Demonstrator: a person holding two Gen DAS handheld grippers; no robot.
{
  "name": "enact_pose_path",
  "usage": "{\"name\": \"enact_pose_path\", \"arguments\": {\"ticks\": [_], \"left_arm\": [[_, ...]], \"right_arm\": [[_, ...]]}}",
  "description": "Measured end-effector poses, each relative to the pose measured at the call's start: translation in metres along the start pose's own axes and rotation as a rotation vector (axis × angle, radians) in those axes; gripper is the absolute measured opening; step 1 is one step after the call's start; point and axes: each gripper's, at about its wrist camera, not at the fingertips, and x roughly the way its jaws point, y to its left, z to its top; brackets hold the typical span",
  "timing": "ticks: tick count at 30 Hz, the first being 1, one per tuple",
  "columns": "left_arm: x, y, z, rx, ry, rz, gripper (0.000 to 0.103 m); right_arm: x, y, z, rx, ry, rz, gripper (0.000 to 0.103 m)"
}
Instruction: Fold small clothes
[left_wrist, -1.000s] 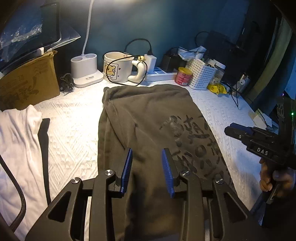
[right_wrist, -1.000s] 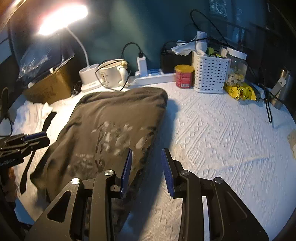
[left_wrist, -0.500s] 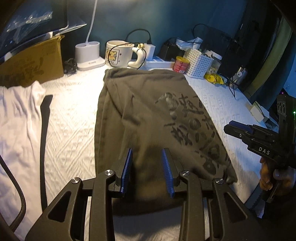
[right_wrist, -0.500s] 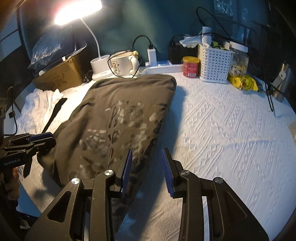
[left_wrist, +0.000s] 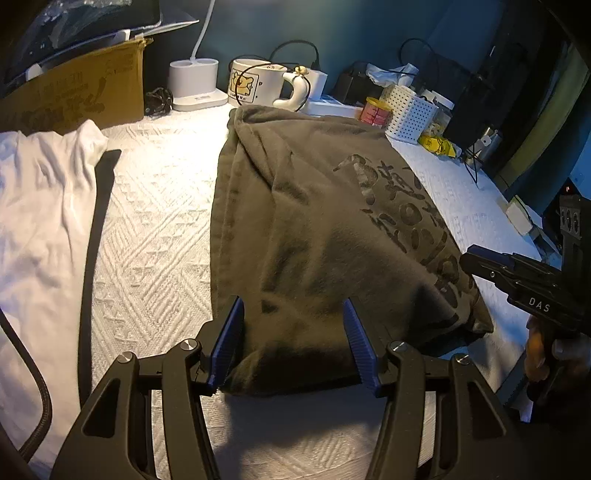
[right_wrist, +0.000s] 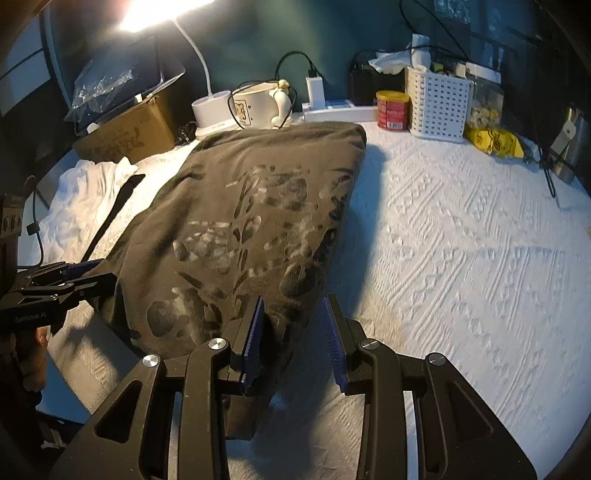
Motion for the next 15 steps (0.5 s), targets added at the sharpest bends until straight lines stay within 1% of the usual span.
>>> {"name": "enact_pose_path", "arguments": {"ticks": [3,4,5,6,7,8,13,15], "left_arm": [[0.005,0.005,-0.003,-0.010,0.008,-0.024,0.055],[0.005,0.005,-0.004,-0.008,0.002,-0.031,0.052],[0.005,0.005,-0.004,-0.003,-0.004,-0.037,0.036],[0.003,0.004,-0.004,0.004,-0.007,-0.048,0.027],[0.001,0.004,-0.004,0.008,-0.013,-0.055,0.010],[-0.001,0.002,-0.004,0.018,-0.025,-0.061,0.002],[-0.026,0.004,0.000,0.035,-0.093,-0.073,0.001],[-0.033,0.006,0.000,0.039,-0.104,-0.077,0.001]], "right_arm": [[0.004,-0.002,-0.003,0.017,0.015,0.013,0.035],[0.005,-0.002,-0.004,0.022,0.018,0.020,0.035],[0.004,-0.003,-0.005,0.029,0.021,0.027,0.035],[0.004,-0.003,-0.005,0.033,0.023,0.029,0.035],[0.004,-0.004,-0.006,0.038,0.026,0.030,0.035],[0.004,-0.005,-0.007,0.044,0.030,0.030,0.035],[0.002,-0.010,-0.011,0.088,0.047,0.047,0.035],[0.002,-0.010,-0.014,0.099,0.061,0.040,0.035]]}}
